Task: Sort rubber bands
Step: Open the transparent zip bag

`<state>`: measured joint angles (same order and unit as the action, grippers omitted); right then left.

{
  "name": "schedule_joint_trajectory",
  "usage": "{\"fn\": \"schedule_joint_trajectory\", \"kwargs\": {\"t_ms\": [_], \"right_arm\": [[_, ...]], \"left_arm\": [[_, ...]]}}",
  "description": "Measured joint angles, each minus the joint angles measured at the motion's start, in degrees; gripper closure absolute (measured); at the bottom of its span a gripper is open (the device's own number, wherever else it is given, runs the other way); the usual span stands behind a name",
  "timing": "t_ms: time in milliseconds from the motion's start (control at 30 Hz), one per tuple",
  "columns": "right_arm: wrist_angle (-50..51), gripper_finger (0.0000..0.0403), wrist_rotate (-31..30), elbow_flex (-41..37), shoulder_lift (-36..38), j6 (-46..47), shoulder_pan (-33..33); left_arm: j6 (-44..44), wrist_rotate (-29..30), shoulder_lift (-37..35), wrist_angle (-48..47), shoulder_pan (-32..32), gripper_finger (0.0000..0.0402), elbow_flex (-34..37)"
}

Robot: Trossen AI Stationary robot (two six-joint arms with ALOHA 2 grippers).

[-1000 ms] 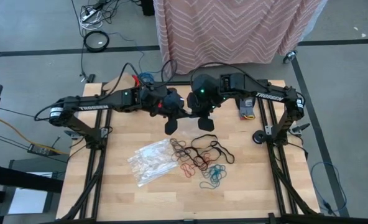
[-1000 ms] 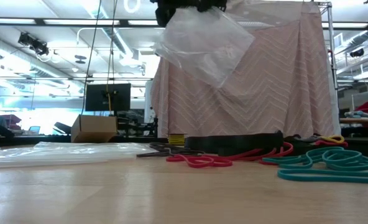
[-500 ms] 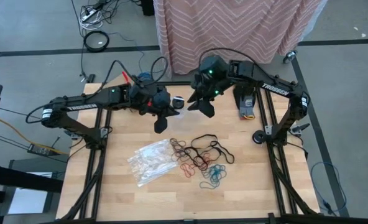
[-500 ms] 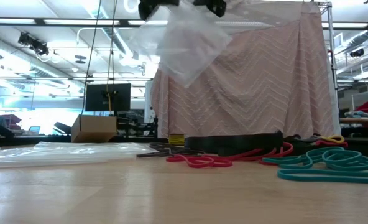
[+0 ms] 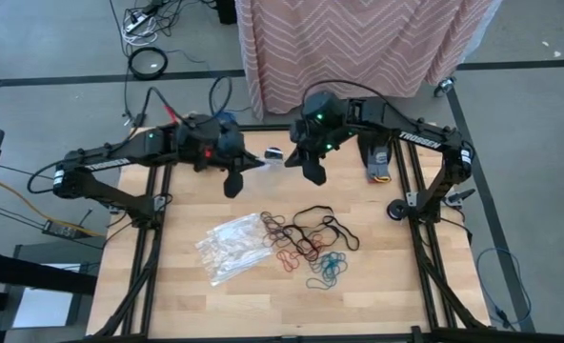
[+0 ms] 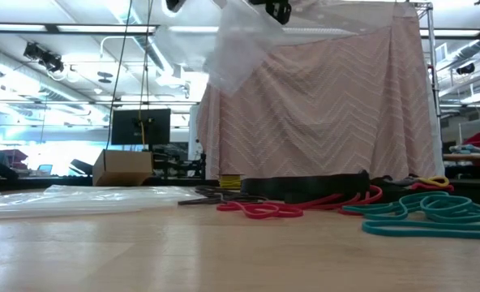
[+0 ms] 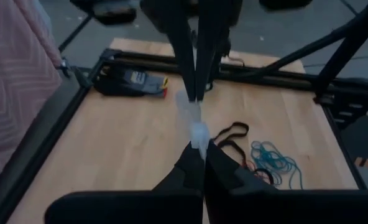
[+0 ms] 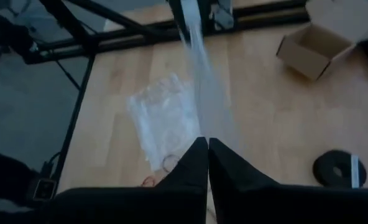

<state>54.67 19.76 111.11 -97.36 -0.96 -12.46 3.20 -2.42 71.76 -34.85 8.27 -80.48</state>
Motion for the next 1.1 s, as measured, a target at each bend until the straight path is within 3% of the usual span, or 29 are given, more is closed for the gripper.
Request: {"fn": "schedule_joint_trajectory", "kwargs": {"t_ms": [367,667,833,967,1100], "right_arm": [[-0.39,0.0402,1.46,0.03,-1.74,0.42,-0.01],[-1.29,0.0403,1.36,-0.02,-3.89,-0.89,-0.34],[-1.77,0.0401,7.98,-0.02,-4.63,-2.65,-0.37],[1.12,0.0376,16.66,-0.02,-4.74,-6.23,0.33],[2.6,0.0317,16.49,-1.24,-4.81,-6.69,0.98]], "left_arm": [[0.01,-1.65,0.55,2.62,0.0,0.0401,0.01],[1.55,-7.95,0.51,2.71,0.0,0.0401,0.01],[0.99,-5.93,0.51,1.09,0.0,0.0401,0.01],[0.09,-4.8,0.35,-0.12,0.89,0.0401,0.01],[0.07,-4.84,-0.27,-0.77,1.49,0.0401,0.01]]}}
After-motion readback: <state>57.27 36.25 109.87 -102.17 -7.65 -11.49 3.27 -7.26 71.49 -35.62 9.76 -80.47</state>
